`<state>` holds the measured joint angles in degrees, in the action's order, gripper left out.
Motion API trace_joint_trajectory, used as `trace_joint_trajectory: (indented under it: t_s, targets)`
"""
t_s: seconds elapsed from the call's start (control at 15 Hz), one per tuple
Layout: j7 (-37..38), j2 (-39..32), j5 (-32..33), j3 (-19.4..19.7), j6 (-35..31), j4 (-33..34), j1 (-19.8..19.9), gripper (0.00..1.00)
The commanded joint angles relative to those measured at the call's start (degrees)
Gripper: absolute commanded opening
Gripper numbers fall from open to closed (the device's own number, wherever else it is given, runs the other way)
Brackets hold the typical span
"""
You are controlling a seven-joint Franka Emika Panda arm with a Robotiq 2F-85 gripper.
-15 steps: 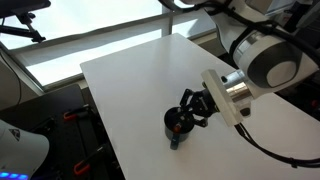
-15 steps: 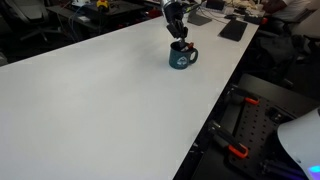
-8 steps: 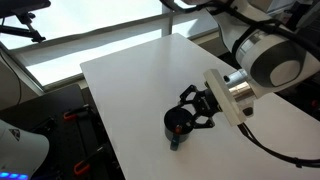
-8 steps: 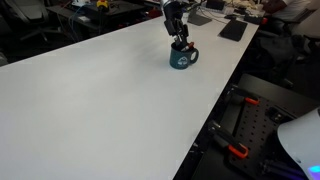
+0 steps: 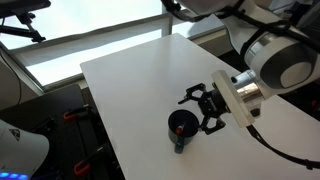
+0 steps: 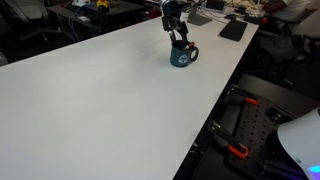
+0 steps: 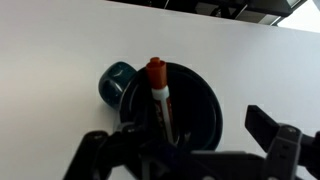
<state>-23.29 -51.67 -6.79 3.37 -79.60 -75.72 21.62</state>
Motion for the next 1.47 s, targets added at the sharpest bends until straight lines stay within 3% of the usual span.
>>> trace_joint_trajectory:
  t_s: [0.0,0.27,0.53,0.93,1.13,1.27,1.33,1.4]
  targets:
    - [0.3,-2.6,-0.9,-0.4,3.5,4.3,0.7,1.0]
    - [0.5,-4.1,-1.0,-0.6,5.4,6.0,0.7,1.0]
    - [0.7,-5.8,-1.2,-0.7,7.2,7.5,0.7,0.93]
    - [0.9,-7.3,-1.4,-0.8,9.6,9.1,0.9,0.95]
    - [1.0,-7.7,-1.6,-0.8,10.2,9.5,0.9,0.86]
    - [1.0,-7.7,-1.9,-0.8,10.4,9.5,1.1,0.93]
    - [0.9,-7.4,-2.1,-0.8,10.3,9.5,1.2,0.65]
    - [1.0,-7.4,-2.3,-0.8,10.4,9.6,1.3,0.66]
